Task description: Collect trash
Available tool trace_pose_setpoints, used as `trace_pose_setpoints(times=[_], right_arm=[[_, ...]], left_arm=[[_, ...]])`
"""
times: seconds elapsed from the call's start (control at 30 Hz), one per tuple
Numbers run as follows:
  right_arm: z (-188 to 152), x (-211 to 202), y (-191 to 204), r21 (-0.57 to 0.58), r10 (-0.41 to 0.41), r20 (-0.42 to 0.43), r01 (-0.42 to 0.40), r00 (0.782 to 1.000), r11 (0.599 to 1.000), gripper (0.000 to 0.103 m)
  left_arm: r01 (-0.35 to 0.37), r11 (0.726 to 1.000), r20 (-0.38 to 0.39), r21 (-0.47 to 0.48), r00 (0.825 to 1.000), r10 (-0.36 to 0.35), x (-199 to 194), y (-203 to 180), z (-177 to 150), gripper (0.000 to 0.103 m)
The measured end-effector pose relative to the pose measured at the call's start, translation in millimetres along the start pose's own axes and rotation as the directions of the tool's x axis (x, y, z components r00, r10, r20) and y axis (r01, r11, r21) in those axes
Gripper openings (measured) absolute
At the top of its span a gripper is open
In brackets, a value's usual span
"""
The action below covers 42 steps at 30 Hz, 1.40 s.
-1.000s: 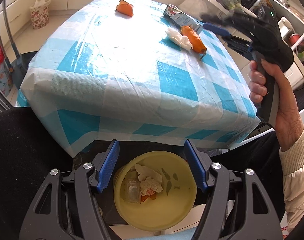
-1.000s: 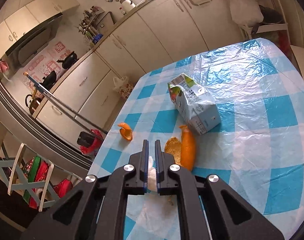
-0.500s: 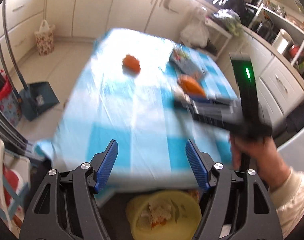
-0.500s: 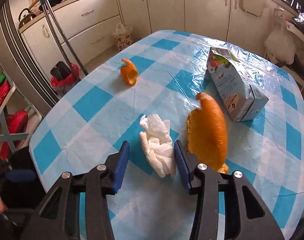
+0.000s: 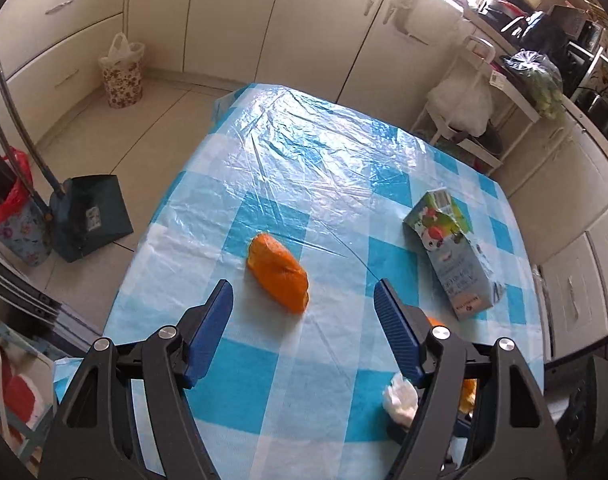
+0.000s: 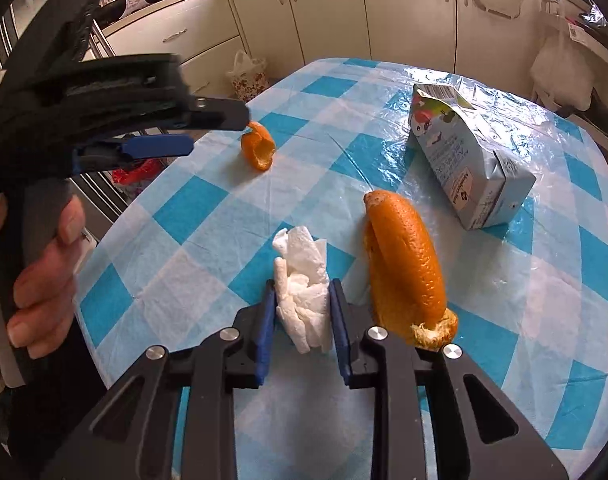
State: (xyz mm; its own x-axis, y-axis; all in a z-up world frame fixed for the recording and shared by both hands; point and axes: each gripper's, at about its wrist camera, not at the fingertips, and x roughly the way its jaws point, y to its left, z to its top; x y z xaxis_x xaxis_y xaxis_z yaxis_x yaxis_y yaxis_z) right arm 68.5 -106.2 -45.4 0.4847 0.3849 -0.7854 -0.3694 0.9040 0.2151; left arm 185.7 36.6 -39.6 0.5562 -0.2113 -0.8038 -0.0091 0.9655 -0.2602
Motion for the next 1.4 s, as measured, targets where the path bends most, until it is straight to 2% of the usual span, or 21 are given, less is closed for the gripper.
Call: trace_pose_setpoints(times=[0.07, 0.1, 0.17, 0.2, 0.3, 0.43, 0.57, 0.7, 1.1, 1.23, 1.4], right_arm=[[-0.2, -0.5, 0.1, -0.005, 0.003, 0.000, -0.003, 1.000, 1.000, 0.027], [-0.3, -0.6, 0.7, -0.010, 0.002, -0.001, -0.002, 1.000, 1.000, 0.028], [-0.4, -0.7, 2.0, -0.017, -0.001, -0.003, 0.001, 1.000, 1.000, 0.028], [-0.8, -1.0, 2.9, -0.020, -0.004, -0.004, 0.004, 1.000, 1.000, 0.028], [-4.2, -3.2, 5.5, -0.033, -0.005, -0.005, 0.004, 1.000, 0.999, 0.028], [-5.8, -4.4, 5.4, -0.037, -0.003, -0.004, 0.003, 1.000, 0.999, 0.028], [-7.4, -5.8, 4.2, -0.027, 0.000, -0.002, 0.000, 1.000, 1.000, 0.028], [-9.2, -8.9, 0.3, 0.005, 0.033, 0.003, -0.033, 0.999, 0.999, 0.028], [-36.5, -34.3, 19.0, 0.006, 0.061, 0.040, -0.062, 0.997, 0.998, 0.028], [-45.8, -39.4, 23.5, 0.020, 0.046, 0.047, -0.047, 0.998, 0.999, 0.028], [-52.7, -42.1, 21.3, 0.030, -0.019, 0.045, 0.018, 0.999, 0.999, 0.028]], left_arm=[[-0.052, 0.999, -0.003, -0.011, 0.999, 0.052, 11.8, -4.9, 2.7, 0.069], [-0.065, 0.998, -0.005, -0.018, 0.998, 0.065, 16.0, -5.6, 2.8, 0.066], [-0.082, 0.996, -0.019, -0.034, 0.996, 0.082, 25.8, -3.4, 1.3, 0.054], [-0.085, 0.996, -0.027, -0.040, 0.996, 0.084, 30.8, -2.6, 0.9, 0.045], [-0.109, 0.994, 0.009, -0.023, 0.994, 0.109, 32.7, -0.3, -3.2, 0.029], [-0.028, 0.999, 0.010, -0.028, 1.000, 0.029, 27.8, 10.9, -6.5, 0.018], [0.020, 1.000, 0.024, -0.007, 1.000, -0.020, 7.4, 20.9, -20.9, 0.017], [0.039, 0.999, 0.035, 0.004, 0.999, -0.040, -18.7, 29.1, -39.6, 0.017], [0.008, 0.993, 0.109, 0.117, 0.994, -0.020, -93.4, 18.7, -94.9, 0.017], [-0.003, 0.988, 0.131, 0.152, 0.991, -0.017, -106.8, 12.7, -102.3, 0.017], [-0.012, 0.983, 0.152, 0.186, 0.988, -0.016, -115.2, 6.3, -106.5, 0.017]])
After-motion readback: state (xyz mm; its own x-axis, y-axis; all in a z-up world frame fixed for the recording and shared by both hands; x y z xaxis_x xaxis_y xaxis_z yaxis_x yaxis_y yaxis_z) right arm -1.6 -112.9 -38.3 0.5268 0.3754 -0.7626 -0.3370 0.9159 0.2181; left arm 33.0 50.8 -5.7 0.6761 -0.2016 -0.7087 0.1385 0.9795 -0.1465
